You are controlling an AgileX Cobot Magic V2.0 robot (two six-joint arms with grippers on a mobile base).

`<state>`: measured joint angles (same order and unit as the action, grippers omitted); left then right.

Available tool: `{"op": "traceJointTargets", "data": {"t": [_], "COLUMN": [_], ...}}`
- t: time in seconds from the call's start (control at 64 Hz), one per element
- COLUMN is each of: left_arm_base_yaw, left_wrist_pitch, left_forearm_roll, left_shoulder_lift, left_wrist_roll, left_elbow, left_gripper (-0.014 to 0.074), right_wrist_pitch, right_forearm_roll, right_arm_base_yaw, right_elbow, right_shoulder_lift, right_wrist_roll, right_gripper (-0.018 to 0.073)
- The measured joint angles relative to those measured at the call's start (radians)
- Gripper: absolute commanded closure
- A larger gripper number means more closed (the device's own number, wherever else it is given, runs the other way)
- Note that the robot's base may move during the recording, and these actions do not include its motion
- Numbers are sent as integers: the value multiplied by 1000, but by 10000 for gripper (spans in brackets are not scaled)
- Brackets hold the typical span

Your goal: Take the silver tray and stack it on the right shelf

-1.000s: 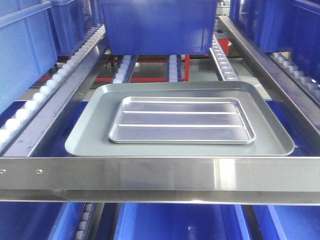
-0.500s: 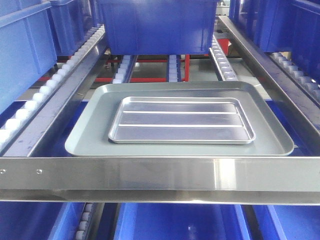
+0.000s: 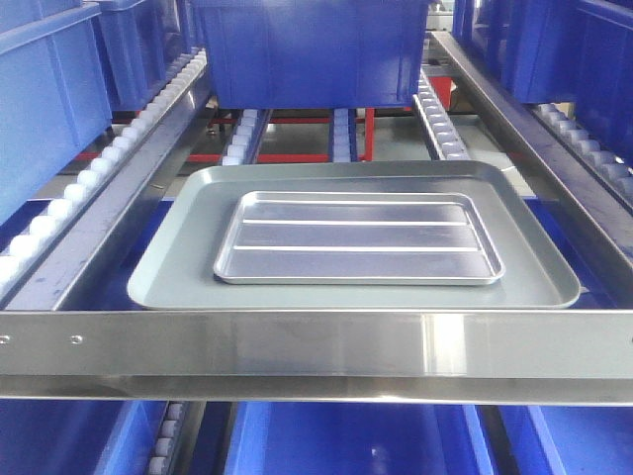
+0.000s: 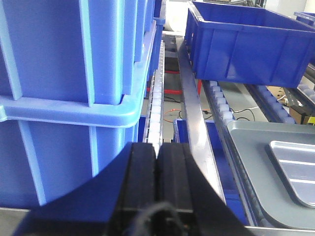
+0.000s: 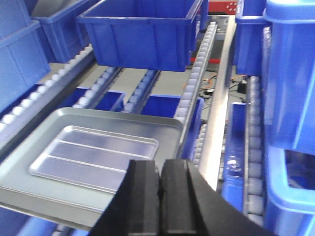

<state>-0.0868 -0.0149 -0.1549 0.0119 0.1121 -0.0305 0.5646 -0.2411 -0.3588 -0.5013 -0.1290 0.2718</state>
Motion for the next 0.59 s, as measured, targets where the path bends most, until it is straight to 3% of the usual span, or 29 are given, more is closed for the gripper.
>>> {"op": "traceJointTargets", "data": {"t": [0.172,0.375,0.484,0.594], "left_arm_base_yaw": [0,0,0,0], "left_wrist_pitch": [0,0,0,0], "left_forearm_roll": [0,0,0,0], "left_shoulder_lift": [0,0,0,0], "left_wrist_roll": [0,0,0,0], "left_elbow": [0,0,0,0], "left_gripper": [688,688,688,688], "right_wrist_pitch": [-101,-299,-395,-477], "right_forearm_roll": [-10,163,211,228], "right_arm_base_yaw": [135,395,481,518], "right_elbow": [79,253,376,479], "right_shoulder_lift": [0,10,58,122], "right_wrist_roll": [-6,-144,-163,-171], "right_gripper": [493,493,493,493]}}
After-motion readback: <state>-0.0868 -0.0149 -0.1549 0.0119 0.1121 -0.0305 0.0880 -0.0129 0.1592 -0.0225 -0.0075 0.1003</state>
